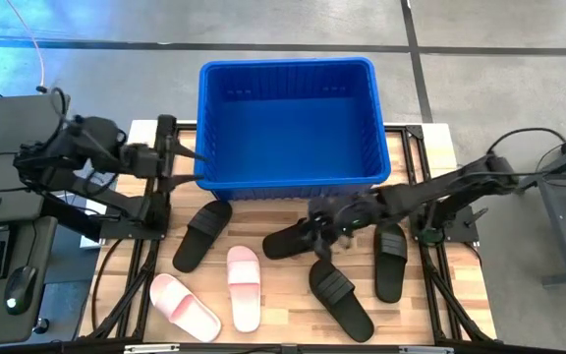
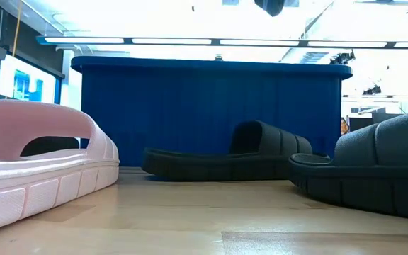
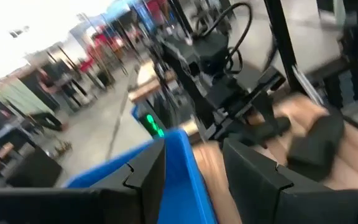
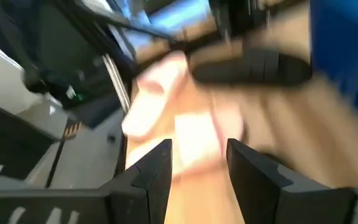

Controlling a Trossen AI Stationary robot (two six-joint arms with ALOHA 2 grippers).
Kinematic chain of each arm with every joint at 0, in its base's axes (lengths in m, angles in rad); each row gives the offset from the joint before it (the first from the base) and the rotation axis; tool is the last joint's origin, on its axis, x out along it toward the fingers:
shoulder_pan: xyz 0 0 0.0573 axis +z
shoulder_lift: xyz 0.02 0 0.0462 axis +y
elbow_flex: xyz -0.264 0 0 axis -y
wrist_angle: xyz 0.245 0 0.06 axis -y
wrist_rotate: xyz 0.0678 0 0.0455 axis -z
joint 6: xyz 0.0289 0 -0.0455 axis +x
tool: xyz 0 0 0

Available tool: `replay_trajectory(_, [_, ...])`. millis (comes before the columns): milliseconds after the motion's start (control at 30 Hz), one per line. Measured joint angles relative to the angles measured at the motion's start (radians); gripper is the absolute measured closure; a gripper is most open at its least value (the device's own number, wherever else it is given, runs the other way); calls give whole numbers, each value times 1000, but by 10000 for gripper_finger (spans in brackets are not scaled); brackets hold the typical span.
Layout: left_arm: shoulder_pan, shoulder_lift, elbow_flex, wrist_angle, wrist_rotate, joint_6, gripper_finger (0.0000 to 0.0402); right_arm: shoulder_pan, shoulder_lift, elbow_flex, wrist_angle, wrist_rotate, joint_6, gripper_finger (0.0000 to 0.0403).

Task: Pick and place slides into bin
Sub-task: Adjust the black slide

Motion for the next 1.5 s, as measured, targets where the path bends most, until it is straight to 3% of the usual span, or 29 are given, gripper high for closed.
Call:
replay_trajectory(133, [0, 41, 0, -86, -1, -7, 252, 11, 103, 0, -52, -17, 174, 258])
replay_trajectory(267, [0, 79, 0, -120, -1, -8, 252, 13, 167, 0, -103, -106, 360, 258])
replay_trajectory(500, [0, 138, 0, -120, -2, 1, 252, 7, 222, -1, -270, -129, 504, 258])
replay_trajectory(600, [0, 155, 0, -127, -4, 29, 252, -2, 224, -1, -271, -119, 507, 258])
replay_trajectory(867, [0, 168, 0, -134, -4, 50, 252, -52, 223, -1, -306, 29, 447, 258])
replay_trajectory(1133, [0, 168, 0, -156, 7, 5, 252, -64, 219, -1, -479, -46, 484, 258])
replay_trajectory(1500, [0, 167, 0, -196, 7, -12, 252, -70, 219, -1, -447, 25, 541, 258])
